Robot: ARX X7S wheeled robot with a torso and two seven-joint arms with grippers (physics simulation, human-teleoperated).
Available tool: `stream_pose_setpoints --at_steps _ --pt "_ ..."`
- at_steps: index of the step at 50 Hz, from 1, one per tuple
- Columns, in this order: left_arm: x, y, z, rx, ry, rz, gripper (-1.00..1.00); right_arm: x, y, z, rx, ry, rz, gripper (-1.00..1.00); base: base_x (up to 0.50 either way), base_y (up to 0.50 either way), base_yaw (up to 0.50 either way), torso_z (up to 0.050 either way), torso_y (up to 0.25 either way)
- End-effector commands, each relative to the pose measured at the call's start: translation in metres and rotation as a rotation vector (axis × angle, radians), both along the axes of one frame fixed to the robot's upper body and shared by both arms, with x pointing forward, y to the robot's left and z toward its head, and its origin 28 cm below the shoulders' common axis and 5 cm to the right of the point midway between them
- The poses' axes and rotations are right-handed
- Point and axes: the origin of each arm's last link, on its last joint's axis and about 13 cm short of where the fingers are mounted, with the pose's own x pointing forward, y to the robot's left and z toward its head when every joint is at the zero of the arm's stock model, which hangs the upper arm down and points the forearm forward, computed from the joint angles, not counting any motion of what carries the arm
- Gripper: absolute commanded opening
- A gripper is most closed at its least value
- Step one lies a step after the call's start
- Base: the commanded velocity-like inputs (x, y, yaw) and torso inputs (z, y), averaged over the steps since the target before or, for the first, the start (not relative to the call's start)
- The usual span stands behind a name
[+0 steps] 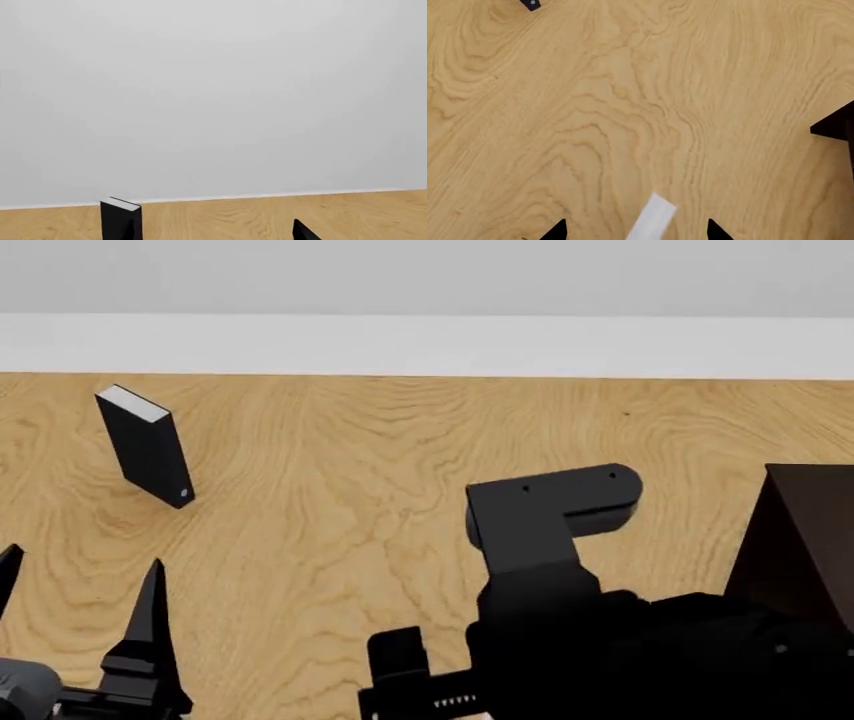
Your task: Pick up the book on the right and place it on the cabinet shelf.
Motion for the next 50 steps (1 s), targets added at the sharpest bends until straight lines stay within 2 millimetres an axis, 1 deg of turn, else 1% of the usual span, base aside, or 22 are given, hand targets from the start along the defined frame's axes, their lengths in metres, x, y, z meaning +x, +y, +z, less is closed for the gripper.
stream_pose_setpoints --at_steps 1,10,18,24,27,35,38,43,50 --pt "-0.002 0.005 0.003 -0.025 -0.011 0.002 1.0 0.014 -0.001 0.004 0.022 0.127 -0.023 1.0 0.0 0.0 0.0 0.0 0.0" --pt "-0.003 0.006 0.003 -0.039 -0.012 0.002 1.0 0.017 -0.004 -0.007 0.085 0.134 -0.061 1.0 0.0 0.0 0.0 0.0 0.0" --pt "-0.003 0.006 0.003 -0.037 -0.012 0.001 1.0 0.024 -0.008 -0.012 0.119 0.138 -0.09 1.0 0.0 0.0 0.0 0.0 0.0" --pt "-0.001 0.004 0.002 -0.027 -0.007 0.0 1.0 0.031 -0.014 -0.014 0.155 0.201 -0.109 1.0 0.0 0.0 0.0 0.0 0.0" --pt "-0.002 0.004 0.002 -0.024 -0.007 -0.007 1.0 0.034 -0.016 -0.014 0.14 0.226 -0.122 1.0 0.0 0.0 0.0 0.0 0.0" --pt "-0.002 0.005 0.002 -0.026 -0.009 -0.003 1.0 0.045 -0.012 -0.023 0.128 0.306 -0.115 1.0 0.0 0.0 0.0 0.0 0.0" --pt "-0.002 0.006 0.002 -0.03 -0.011 -0.001 1.0 0.048 -0.01 -0.029 0.133 0.337 -0.108 1.0 0.0 0.0 0.0 0.0 0.0" --pt "-0.002 0.007 0.002 -0.036 -0.011 0.002 1.0 0.052 -0.008 -0.03 0.142 0.339 -0.108 1.0 0.0 0.0 0.0 0.0 0.0" --pt "-0.003 0.006 0.001 -0.031 -0.008 -0.005 1.0 0.055 -0.007 -0.039 0.14 0.364 -0.1 1.0 0.0 0.0 0.0 0.0 0.0"
